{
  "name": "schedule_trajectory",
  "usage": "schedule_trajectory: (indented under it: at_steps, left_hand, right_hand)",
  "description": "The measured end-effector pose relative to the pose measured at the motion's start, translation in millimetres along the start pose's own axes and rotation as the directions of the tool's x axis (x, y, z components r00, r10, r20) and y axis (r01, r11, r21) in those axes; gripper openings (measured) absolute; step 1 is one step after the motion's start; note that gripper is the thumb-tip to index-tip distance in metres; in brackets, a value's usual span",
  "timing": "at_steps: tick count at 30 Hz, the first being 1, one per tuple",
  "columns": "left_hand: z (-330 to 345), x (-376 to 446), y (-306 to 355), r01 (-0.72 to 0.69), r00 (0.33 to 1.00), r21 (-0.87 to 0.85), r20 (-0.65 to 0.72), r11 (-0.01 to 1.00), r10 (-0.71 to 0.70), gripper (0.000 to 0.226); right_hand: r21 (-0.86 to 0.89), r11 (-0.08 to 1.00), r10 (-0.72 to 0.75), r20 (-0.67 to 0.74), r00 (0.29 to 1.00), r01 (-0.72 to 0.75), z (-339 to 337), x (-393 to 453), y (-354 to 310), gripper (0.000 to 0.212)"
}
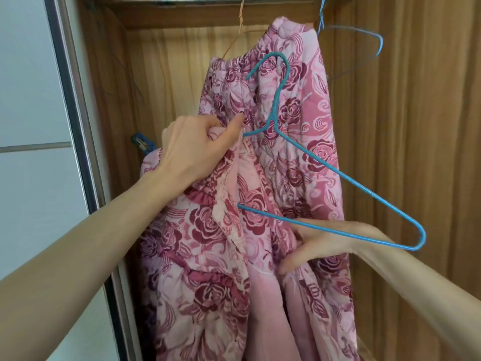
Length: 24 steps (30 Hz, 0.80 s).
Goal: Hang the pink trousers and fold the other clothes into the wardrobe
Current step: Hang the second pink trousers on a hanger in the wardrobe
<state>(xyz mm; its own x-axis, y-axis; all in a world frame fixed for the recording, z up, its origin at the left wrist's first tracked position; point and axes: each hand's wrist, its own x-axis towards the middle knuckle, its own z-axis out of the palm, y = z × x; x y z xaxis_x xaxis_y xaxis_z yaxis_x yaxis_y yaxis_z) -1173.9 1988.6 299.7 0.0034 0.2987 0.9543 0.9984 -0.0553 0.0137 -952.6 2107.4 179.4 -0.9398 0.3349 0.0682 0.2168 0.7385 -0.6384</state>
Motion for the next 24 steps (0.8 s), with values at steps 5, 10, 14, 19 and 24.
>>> schedule_trajectory:
  at_steps: [5,10,14,19,24]
  left_hand:
    - [-2.0,-0.8,-0.8,0.016,1.000,0.045,-0.009,0.999,-0.016,0.073]
    - [-3.7,-4.8,-3.8,0.027,1.000,0.086,0.006,0.996,-0.027,0.075]
    - [-4.3,-9.0,-11.0,-0.024,0.996,0.142,0.085,0.990,0.012,0.075]
    - [4.6,-20.8,-28.4,-0.211,0.963,0.177,0.207,0.961,0.174,0.068]
    - [2.0,-27.1,-36.8,-0.353,0.930,0.285,0.208,0.891,0.302,0.068]
  right_hand:
    - [-0.344,0.935,0.069,-0.062,0.996,-0.086,-1.9,1.6,24.7,0.071]
    - [-0.248,0.959,0.053,-0.320,0.946,-0.138,-37.4,-12.3,58.2,0.053]
    - [-0.193,0.972,-0.001,-0.575,0.818,-0.135,-53.3,-24.8,73.4,0.024]
    - [-0.133,0.991,-0.078,-0.756,0.650,-0.036,-71.8,-41.8,71.1,0.025]
    - [-0.300,0.905,-0.108,-0.848,0.518,-0.302,-98.0,-60.4,39.2,0.030]
